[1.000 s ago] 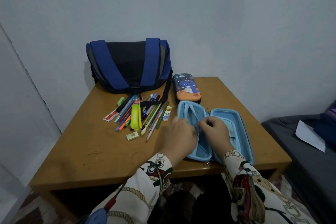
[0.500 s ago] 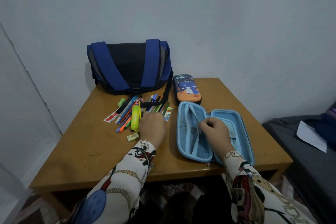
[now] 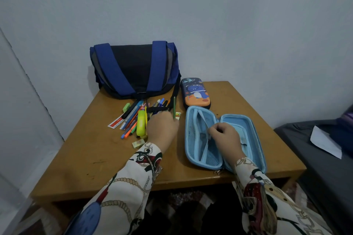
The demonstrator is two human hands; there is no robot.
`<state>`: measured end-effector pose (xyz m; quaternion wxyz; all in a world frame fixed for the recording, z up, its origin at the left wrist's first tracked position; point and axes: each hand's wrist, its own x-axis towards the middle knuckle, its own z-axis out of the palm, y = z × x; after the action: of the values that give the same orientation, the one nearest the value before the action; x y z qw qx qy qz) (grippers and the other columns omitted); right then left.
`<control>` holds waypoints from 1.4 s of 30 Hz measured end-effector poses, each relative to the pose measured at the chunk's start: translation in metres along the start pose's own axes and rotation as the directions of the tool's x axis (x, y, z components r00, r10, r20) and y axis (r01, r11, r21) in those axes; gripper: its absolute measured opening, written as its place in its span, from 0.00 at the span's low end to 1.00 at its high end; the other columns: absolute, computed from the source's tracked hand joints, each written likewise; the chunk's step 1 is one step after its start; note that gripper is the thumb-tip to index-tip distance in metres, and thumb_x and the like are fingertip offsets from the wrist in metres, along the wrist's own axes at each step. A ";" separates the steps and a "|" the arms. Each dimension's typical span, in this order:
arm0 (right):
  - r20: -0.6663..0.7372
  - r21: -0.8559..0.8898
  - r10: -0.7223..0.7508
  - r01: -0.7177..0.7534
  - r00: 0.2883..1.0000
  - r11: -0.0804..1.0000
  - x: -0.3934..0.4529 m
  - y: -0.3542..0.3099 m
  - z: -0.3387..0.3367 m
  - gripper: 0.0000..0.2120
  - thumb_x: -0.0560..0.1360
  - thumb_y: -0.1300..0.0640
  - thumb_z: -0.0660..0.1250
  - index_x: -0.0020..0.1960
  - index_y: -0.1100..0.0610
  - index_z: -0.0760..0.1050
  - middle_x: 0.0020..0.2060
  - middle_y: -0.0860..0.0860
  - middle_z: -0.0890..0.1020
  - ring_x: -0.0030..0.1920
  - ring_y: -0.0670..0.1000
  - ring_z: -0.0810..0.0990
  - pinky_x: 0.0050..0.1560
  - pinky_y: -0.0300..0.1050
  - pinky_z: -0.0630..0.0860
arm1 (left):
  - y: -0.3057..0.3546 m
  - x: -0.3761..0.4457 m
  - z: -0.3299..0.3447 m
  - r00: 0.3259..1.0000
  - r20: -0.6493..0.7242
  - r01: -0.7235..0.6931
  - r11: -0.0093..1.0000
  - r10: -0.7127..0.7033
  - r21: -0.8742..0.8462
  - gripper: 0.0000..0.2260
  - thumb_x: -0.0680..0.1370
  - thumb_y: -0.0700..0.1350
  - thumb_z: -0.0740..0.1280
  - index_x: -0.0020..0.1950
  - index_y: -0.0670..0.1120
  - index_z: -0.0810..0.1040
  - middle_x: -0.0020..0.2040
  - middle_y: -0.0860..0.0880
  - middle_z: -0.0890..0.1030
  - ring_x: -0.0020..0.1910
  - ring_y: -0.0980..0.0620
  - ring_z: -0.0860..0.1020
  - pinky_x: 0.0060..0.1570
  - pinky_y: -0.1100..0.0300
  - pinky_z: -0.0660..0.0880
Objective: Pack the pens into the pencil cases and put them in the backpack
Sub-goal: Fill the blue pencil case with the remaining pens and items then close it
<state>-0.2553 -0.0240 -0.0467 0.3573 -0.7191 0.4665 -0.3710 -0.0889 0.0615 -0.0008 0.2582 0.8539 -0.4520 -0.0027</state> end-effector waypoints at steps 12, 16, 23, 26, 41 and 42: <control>-0.016 0.058 -0.008 0.009 1.000 0.998 -0.001 -0.001 0.000 0.10 0.69 0.56 0.67 0.29 0.55 0.75 0.31 0.51 0.79 0.38 0.53 0.78 0.45 0.58 0.76 | 0.042 -0.049 0.012 0.934 0.112 -0.346 0.937 0.339 0.044 0.11 0.80 0.50 0.60 0.42 0.47 0.76 0.38 0.50 0.75 0.51 0.49 0.71 0.50 0.54 0.69; -0.019 0.060 -0.008 0.009 1.000 0.998 -0.001 0.000 0.000 0.12 0.70 0.58 0.67 0.28 0.55 0.74 0.30 0.50 0.77 0.37 0.52 0.77 0.45 0.58 0.76 | 0.035 -0.046 0.016 0.898 0.149 -0.425 0.903 0.413 0.061 0.13 0.81 0.50 0.59 0.45 0.47 0.80 0.40 0.52 0.74 0.52 0.49 0.70 0.57 0.53 0.67; -0.007 0.091 -0.003 0.004 1.000 0.996 -0.002 -0.001 0.000 0.11 0.68 0.55 0.66 0.28 0.55 0.74 0.30 0.52 0.79 0.37 0.55 0.78 0.44 0.58 0.76 | 0.021 -0.047 0.025 0.880 0.106 -0.459 0.886 0.464 -0.063 0.13 0.82 0.51 0.58 0.56 0.51 0.81 0.46 0.54 0.75 0.53 0.53 0.69 0.59 0.53 0.68; -0.008 0.094 0.004 -0.003 1.000 0.996 -0.002 -0.002 -0.001 0.14 0.71 0.58 0.67 0.27 0.54 0.74 0.29 0.49 0.77 0.35 0.51 0.76 0.42 0.54 0.75 | 0.012 -0.045 0.025 0.945 -0.096 -0.328 0.902 0.314 -0.279 0.11 0.81 0.49 0.59 0.59 0.51 0.77 0.53 0.55 0.77 0.55 0.56 0.71 0.55 0.56 0.72; 0.003 0.045 0.001 -0.001 1.000 0.999 0.000 0.000 0.000 0.10 0.72 0.58 0.67 0.33 0.58 0.76 0.28 0.46 0.78 0.36 0.49 0.77 0.43 0.51 0.74 | -0.028 -0.021 0.016 0.994 -0.051 -0.074 0.938 0.097 0.340 0.10 0.80 0.44 0.61 0.57 0.45 0.79 0.51 0.46 0.80 0.55 0.45 0.73 0.52 0.54 0.70; 0.004 0.045 0.001 -0.001 1.000 0.999 0.000 0.000 0.000 0.10 0.72 0.58 0.67 0.33 0.58 0.77 0.28 0.46 0.78 0.36 0.49 0.77 0.43 0.50 0.74 | -0.028 -0.020 0.016 0.995 -0.038 -0.073 0.938 0.091 0.339 0.09 0.80 0.44 0.60 0.56 0.45 0.79 0.51 0.46 0.81 0.55 0.45 0.73 0.51 0.54 0.70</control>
<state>-0.2549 -0.0239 -0.0464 0.3745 -0.7113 0.4576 -0.3800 -0.0832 0.0833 -0.0315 0.1202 0.8656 -0.4740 0.1082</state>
